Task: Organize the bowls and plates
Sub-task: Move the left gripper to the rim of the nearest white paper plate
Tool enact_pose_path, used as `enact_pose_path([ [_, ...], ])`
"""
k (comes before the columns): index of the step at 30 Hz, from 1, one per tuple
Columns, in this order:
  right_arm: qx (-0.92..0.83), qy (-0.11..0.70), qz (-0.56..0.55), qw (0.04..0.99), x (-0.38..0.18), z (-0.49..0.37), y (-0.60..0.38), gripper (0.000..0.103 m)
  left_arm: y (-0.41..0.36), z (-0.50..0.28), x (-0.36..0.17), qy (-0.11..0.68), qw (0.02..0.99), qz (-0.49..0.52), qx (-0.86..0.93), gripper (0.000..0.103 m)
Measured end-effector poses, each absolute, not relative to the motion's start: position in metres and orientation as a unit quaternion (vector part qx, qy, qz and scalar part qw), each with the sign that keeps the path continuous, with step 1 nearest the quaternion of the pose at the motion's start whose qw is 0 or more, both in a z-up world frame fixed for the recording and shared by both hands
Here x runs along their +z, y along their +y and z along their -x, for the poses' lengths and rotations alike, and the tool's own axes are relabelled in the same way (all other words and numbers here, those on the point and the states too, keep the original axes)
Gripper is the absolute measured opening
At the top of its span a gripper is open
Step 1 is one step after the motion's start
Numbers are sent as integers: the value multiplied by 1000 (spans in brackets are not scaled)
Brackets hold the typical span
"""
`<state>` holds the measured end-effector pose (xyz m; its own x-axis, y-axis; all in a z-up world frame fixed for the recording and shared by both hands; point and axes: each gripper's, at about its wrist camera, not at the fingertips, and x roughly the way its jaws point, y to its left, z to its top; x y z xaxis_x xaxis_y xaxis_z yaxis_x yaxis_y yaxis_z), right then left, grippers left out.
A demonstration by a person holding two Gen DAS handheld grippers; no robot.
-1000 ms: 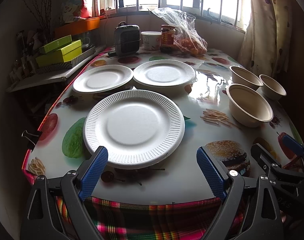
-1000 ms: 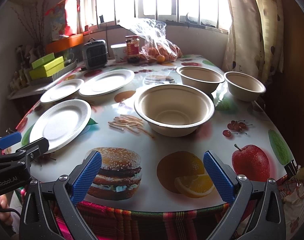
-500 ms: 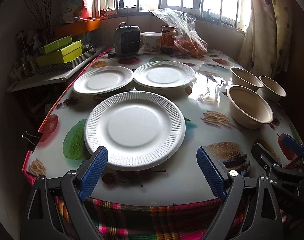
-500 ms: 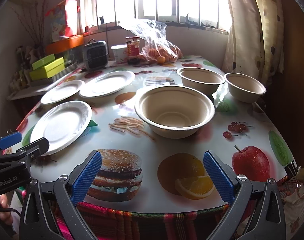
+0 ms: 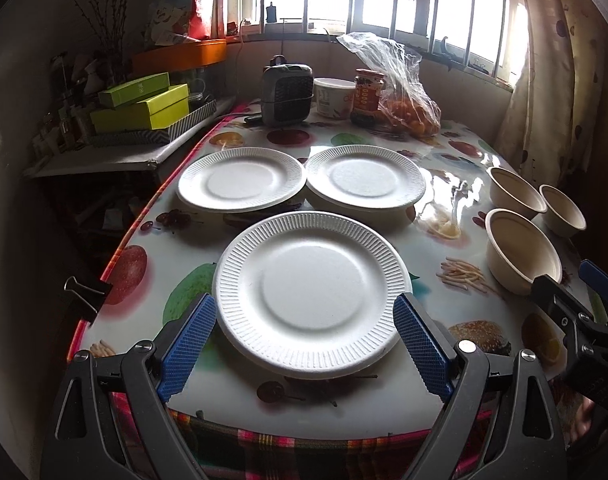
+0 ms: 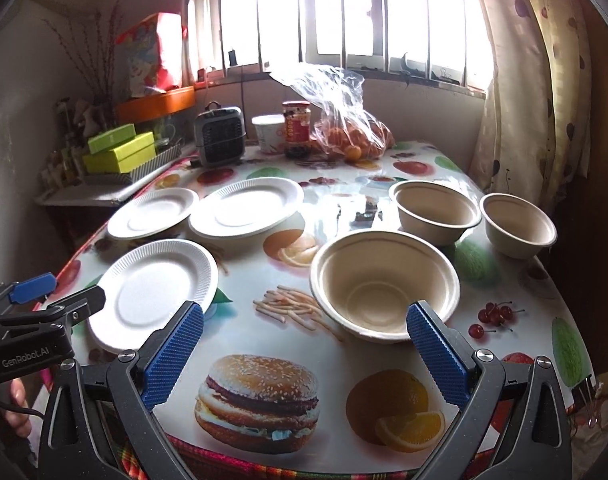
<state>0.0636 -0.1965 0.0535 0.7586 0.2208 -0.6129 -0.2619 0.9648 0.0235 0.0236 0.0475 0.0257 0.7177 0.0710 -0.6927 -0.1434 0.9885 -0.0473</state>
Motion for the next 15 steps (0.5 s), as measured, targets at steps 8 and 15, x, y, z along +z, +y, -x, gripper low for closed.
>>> enact_pose_path([
  [8, 159, 318, 37, 934, 72, -97, -169, 103, 88, -42, 35, 372, 922, 76, 80, 91],
  [15, 205, 323, 30, 924, 80, -124, -142, 103, 123, -57, 40, 374, 918, 93, 101, 91],
])
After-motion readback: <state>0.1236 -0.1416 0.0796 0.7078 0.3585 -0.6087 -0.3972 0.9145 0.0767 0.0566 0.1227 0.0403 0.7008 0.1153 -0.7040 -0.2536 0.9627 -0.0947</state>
